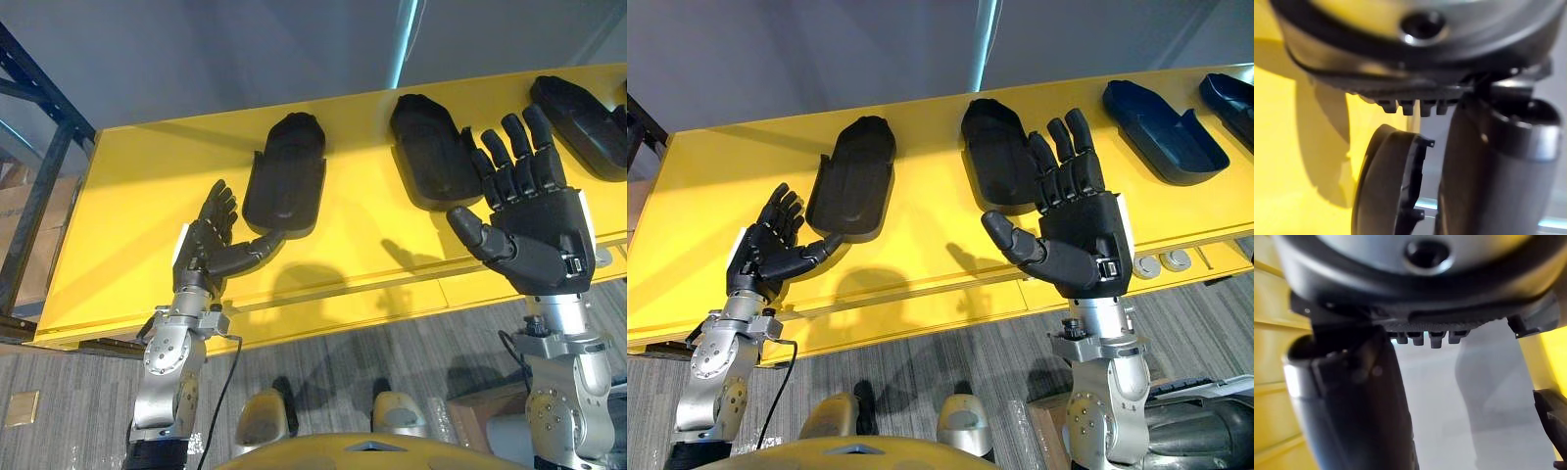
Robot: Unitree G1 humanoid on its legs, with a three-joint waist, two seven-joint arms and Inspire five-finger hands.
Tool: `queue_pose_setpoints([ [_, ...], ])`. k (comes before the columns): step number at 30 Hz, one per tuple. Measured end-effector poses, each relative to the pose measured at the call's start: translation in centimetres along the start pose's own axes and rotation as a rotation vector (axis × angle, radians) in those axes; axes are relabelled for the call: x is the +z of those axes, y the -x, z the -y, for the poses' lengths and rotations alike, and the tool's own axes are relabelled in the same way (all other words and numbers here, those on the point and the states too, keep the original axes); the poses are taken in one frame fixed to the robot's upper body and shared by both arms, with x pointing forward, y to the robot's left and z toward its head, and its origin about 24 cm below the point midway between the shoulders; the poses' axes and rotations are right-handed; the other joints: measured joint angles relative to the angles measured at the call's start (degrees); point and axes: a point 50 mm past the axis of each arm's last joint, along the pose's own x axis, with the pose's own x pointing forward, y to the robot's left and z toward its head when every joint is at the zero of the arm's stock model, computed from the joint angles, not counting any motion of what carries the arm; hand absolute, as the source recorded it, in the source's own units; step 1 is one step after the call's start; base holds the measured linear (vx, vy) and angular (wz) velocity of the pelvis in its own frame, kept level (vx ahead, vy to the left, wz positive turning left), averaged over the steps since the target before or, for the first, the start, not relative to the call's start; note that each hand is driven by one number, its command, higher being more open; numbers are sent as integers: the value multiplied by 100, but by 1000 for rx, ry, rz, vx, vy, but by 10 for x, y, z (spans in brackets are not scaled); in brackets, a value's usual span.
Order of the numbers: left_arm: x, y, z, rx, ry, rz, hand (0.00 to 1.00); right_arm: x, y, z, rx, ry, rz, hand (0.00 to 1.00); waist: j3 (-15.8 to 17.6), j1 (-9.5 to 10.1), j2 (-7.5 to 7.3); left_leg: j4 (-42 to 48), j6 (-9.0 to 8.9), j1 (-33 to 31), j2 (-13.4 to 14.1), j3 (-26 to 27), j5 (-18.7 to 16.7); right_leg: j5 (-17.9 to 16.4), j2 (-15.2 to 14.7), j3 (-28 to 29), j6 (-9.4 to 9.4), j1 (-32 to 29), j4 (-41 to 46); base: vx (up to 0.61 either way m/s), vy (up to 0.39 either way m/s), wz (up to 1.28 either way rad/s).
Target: Walk over and take three plastic housings, then place them on the shelf
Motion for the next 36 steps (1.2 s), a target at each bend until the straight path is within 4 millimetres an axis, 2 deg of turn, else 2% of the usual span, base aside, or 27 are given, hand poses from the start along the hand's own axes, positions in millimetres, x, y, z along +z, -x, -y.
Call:
queue_pose_setpoints([
  [2, 0, 1, -2, 21, 5, 0, 100, -2, 4, 0, -17, -9, -6, 100, 3, -71, 9, -40, -11, -2, -36, 24, -4, -40, -38, 23, 37, -73, 88, -11, 4, -2],
  [6, -1, 2, -3, 32, 14, 2, 100, -3, 10, 2, -37, -5, -31, 100, 17, -79, 59, -72, 7, 0, -44, 71, 12, -39, -48, 75, 46, -120, 97, -6, 13, -6],
  [19, -4, 7, -2, -26, 96, -5, 100, -4, 10, 0, -31, -35, -21, 100, 38, -85, 99, -100, 56, 2, -67, 106, 47, -48, -75, 103, 60, -179, 153, 1, 0, -1],
  [25, -4, 13, 6, -106, 169, -23, 100, -5, 10, 0, -31, -40, -25, 100, 34, -122, 110, -166, 93, 6, -156, 92, 74, -61, -157, 78, 82, -189, 154, 3, 10, 3],
  [36, -4, 14, 12, -140, 183, -31, 100, -10, 9, -6, -32, -72, -45, 100, 29, -139, 118, -187, 106, 10, -177, 87, 88, -61, -176, 69, 82, -194, 154, 1, 2, 0],
])
